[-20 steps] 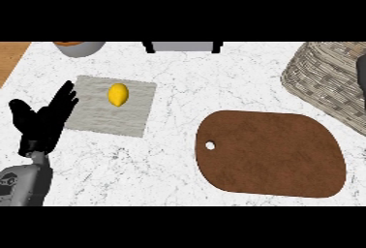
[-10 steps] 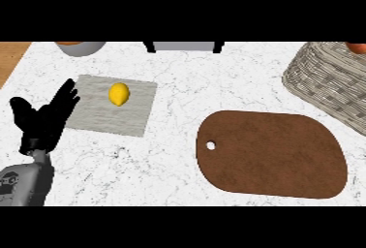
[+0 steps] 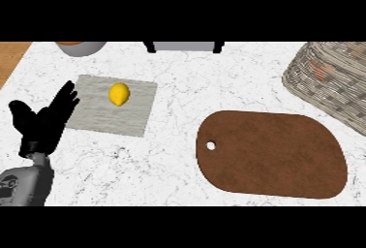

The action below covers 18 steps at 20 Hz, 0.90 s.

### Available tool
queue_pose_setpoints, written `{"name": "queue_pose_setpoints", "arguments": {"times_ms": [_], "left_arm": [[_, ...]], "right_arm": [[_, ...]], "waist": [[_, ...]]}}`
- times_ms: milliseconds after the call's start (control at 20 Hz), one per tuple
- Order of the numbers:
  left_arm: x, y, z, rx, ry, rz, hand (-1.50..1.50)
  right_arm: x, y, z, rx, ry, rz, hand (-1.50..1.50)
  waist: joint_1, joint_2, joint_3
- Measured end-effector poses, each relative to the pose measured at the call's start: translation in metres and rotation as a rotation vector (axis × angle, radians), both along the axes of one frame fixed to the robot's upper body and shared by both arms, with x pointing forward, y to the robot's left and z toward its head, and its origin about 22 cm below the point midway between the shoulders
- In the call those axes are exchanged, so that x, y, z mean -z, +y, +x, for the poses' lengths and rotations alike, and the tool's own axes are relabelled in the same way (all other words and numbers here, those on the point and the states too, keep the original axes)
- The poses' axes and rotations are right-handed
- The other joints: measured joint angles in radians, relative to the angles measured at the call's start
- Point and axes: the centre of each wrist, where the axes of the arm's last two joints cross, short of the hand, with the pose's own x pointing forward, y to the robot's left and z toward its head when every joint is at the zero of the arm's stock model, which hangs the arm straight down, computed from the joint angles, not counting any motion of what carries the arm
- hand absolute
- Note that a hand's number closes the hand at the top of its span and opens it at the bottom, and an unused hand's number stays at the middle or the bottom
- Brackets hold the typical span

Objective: Pick the squash from the cutting board and place it in the basket

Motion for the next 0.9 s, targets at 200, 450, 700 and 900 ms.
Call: {"name": "queue_pose_setpoints", "arguments": {"times_ms": [200,450,700,900], "left_arm": [[0.0,0.002,-0.001,-0.007,0.006,0.0,0.0],[0.003,0.002,0.001,-0.017,0.005,-0.004,0.0],[0.002,0.013,-0.005,-0.034,0.01,0.001,0.0],[-0.004,0.017,-0.007,-0.037,0.016,0.0,0.0]], "right_arm": [[-0.017,-0.021,-0.008,0.065,-0.135,0.093,-1.5],[-0.023,-0.056,-0.035,0.136,-0.287,0.216,-1.5],[-0.023,-0.107,-0.088,0.138,-0.335,0.295,-1.5],[-0.019,-0.137,-0.138,0.089,-0.285,0.319,-1.5]], "waist": [[-0.005,-0.001,0.0],[-0.024,-0.006,0.0],[-0.038,-0.011,0.0],[-0.045,-0.013,-0.001]]}}
